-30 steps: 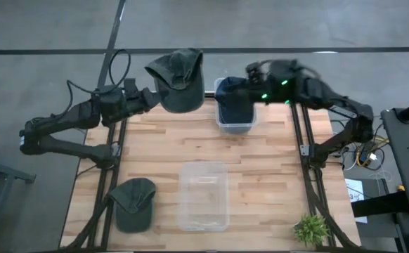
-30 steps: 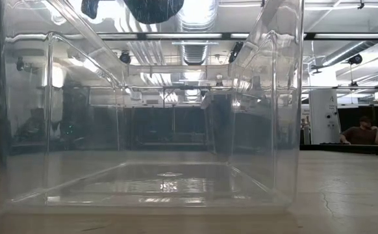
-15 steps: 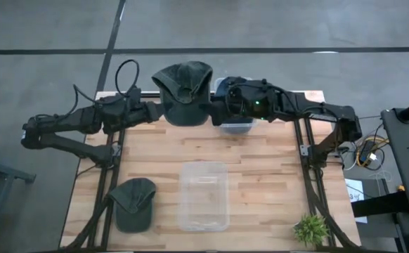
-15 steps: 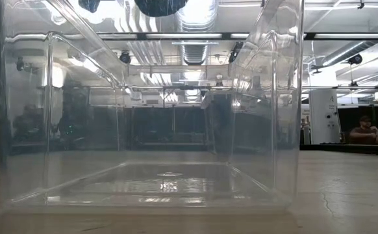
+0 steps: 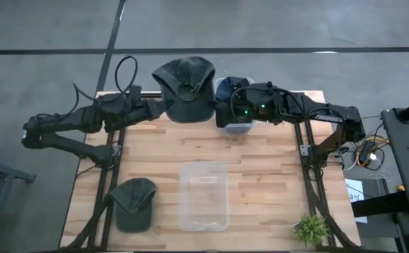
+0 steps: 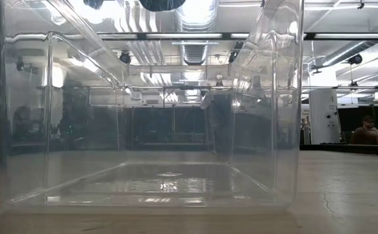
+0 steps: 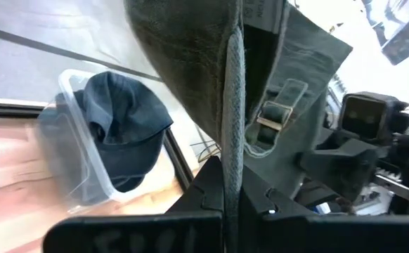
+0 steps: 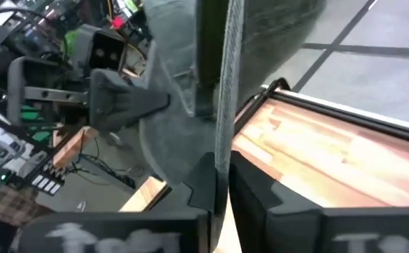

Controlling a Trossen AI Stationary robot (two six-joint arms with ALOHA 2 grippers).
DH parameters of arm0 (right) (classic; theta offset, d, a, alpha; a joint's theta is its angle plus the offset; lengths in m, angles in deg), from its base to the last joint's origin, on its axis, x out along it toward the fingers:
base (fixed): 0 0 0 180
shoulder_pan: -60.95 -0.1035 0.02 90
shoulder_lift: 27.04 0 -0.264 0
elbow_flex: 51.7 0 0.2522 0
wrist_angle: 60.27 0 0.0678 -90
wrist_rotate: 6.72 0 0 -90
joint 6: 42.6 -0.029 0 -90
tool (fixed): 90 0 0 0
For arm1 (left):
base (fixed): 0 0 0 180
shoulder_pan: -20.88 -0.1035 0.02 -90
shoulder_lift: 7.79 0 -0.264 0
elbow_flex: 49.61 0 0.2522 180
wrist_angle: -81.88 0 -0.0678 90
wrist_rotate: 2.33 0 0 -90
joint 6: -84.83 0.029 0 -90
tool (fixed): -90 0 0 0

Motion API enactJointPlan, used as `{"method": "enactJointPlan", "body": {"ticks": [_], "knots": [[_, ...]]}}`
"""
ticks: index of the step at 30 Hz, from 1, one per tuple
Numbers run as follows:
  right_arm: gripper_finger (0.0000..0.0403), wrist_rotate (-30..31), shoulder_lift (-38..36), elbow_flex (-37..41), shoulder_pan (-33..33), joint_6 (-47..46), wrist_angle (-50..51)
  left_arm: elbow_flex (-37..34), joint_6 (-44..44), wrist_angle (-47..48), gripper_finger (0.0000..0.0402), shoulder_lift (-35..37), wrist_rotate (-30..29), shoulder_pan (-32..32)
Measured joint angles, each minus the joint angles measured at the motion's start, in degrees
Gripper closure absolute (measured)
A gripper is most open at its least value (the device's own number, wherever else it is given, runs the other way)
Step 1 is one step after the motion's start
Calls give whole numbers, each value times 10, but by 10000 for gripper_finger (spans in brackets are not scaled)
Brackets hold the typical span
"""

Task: Pick & Place hat
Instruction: Put the top gray cap into the bottom transparent bin

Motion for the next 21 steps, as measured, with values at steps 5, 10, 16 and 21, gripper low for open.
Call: {"method": "enactJointPlan", "body": {"ticks": [5,10,16,21], "knots": [[389,3,-1,0,-10,-13,11,2,-15,1,399,-5,10,7],[391,5,-4,0,-39,-42,36,2,-27,2,399,-10,14,39],[392,20,4,-1,-96,-94,60,2,-72,32,399,-22,23,90],[391,31,16,0,-142,-144,111,1,-101,61,399,-47,23,136]]}}
